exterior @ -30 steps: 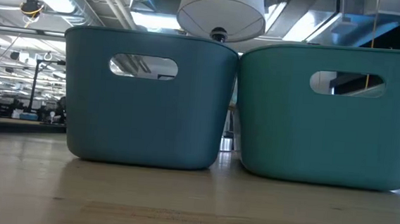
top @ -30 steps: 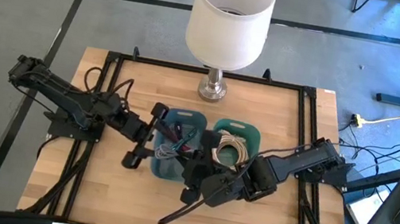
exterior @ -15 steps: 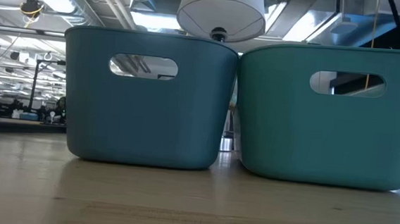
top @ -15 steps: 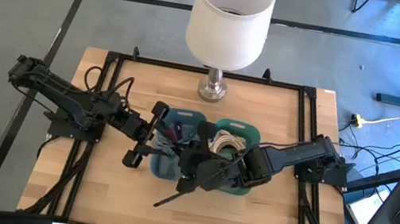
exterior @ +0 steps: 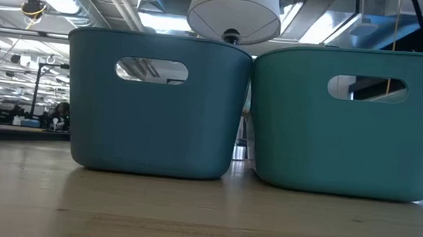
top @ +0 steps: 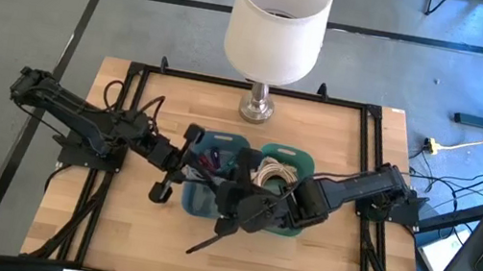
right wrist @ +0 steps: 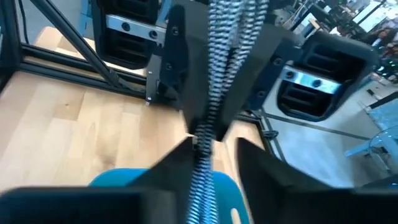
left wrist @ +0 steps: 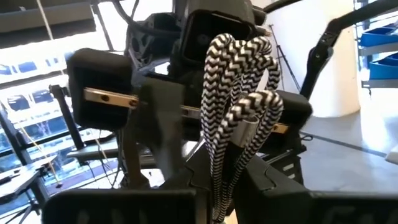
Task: Pick and place items into bin
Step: Put the white patterned USB cable into the blue bin
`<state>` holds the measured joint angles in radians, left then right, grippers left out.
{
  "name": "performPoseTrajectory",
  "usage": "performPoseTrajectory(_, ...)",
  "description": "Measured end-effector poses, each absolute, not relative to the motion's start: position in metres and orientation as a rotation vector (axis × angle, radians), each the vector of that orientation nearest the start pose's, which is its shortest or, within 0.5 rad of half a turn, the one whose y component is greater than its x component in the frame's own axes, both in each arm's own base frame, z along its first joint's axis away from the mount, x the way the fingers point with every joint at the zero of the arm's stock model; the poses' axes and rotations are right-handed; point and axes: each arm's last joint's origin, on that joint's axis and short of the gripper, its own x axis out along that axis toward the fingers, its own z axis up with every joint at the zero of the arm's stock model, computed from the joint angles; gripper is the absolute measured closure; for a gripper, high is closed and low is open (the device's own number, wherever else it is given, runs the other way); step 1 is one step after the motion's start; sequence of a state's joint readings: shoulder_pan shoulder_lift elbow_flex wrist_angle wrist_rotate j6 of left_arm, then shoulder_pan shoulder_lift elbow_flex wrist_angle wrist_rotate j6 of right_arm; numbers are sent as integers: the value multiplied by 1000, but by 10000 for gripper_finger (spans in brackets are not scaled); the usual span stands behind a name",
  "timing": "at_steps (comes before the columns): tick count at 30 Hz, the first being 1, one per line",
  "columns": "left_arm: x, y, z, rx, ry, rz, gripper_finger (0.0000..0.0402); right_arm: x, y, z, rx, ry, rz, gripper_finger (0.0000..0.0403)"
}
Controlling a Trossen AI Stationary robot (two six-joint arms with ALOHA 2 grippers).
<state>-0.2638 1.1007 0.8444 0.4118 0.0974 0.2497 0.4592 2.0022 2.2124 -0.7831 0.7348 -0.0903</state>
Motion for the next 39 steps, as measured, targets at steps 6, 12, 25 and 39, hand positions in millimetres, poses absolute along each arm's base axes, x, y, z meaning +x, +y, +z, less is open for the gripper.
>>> performPoseTrajectory(6, 239, -68, 347, 232, -179, -347, 377, 385, 183, 402, -497, 522, -329, 154)
performPoseTrajectory(12, 240, -67, 342, 225, -84, -314, 378, 344, 203, 392, -596, 620, -469, 89)
performPoseTrajectory(25, 275, -14, 315, 141, 244, -93, 378, 284, 233, 376, -179, 801, -435, 99)
performPoseTrajectory(39, 304, 11, 233, 161, 746, -63, 379, 278, 239, 374, -134, 854, -386, 136)
